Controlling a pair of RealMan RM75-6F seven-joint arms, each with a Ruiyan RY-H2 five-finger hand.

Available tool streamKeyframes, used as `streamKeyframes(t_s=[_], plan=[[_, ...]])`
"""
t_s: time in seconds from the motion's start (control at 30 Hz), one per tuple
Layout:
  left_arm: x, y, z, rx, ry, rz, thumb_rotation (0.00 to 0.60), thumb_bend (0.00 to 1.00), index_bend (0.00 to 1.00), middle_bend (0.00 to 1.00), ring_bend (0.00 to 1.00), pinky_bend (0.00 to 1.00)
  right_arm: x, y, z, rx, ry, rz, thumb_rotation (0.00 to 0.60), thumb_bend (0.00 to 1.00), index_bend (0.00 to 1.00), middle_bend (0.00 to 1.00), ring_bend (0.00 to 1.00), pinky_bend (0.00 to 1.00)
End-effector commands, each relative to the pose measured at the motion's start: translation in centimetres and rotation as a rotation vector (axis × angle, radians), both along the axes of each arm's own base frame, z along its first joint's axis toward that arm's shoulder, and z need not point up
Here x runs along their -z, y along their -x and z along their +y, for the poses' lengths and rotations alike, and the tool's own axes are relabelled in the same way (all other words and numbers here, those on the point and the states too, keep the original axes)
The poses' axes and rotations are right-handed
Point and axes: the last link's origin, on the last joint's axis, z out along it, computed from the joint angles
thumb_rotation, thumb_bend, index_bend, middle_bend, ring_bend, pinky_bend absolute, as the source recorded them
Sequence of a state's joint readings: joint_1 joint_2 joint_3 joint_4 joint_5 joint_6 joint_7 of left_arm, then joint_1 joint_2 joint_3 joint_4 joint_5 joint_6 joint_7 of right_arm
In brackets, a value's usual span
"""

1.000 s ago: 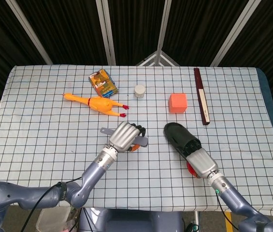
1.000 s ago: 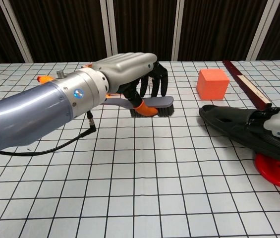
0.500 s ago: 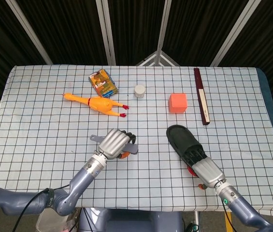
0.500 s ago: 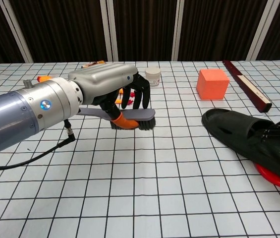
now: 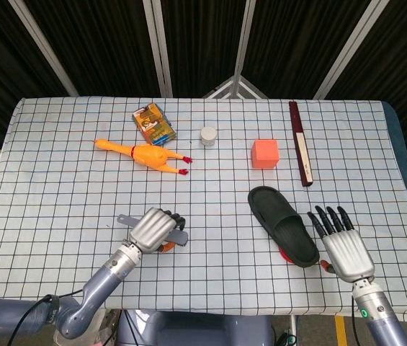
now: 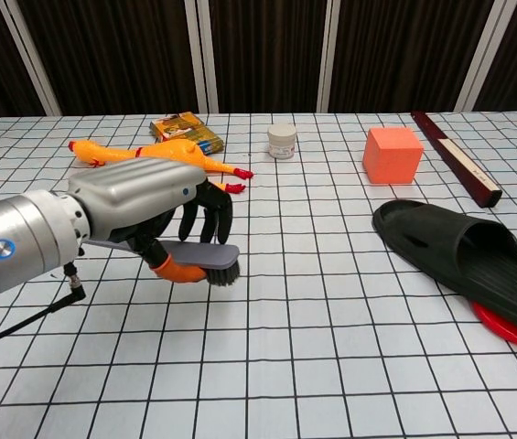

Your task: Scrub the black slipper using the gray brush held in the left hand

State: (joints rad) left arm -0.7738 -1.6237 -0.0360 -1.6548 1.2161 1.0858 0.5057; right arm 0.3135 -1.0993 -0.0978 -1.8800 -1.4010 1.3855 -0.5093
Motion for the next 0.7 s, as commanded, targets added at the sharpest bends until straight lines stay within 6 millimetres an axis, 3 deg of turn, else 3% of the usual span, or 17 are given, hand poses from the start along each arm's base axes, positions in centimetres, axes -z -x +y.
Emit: streamKeyframes(t_s=[0.03, 0.17, 0.47, 0.6, 0.7], plan=[[0.5, 1.4, -0.2, -0.009, -0.009, 0.024, 0.6, 0.45, 0.53, 0.62, 0.51, 0.59, -2.2, 0.6, 1.9, 0.008, 0.071, -0.088, 0.6, 0.2, 0.0, 0.0, 0.0, 0.0], [1.4, 2.7, -0.4, -0.023, -0.01, 0.048, 0.6, 0.41, 0.52, 0.6, 0.5, 0.57, -2.8, 1.1, 3.2, 0.012, 0.083, -0.127, 0.6, 0.21, 0.0, 0.0, 0.0, 0.0], [3.0, 4.8, -0.8, -0.029, -0.014, 0.116, 0.6, 0.25, 0.37, 0.5, 0.4, 0.41, -3.0, 1.8, 4.2, 0.02, 0.06, -0.181, 0.6, 0.2, 0.0, 0.0, 0.0, 0.0], [3.0, 5.0, -0.8, -0.026, -0.02, 0.125, 0.6, 0.09, 0.17, 0.34, 0.25, 0.36, -3.2, 1.9, 4.1, 0.022, 0.056, -0.195, 0.6, 0.21, 0.0, 0.0, 0.0, 0.0], [2.5, 4.8, -1.0, -0.026, -0.017, 0.101, 0.6, 0.03, 0.1, 0.23, 0.16, 0.35, -3.4, 2.0, 4.2, 0.023, 0.068, -0.196, 0.6, 0.21, 0.0, 0.0, 0.0, 0.0]])
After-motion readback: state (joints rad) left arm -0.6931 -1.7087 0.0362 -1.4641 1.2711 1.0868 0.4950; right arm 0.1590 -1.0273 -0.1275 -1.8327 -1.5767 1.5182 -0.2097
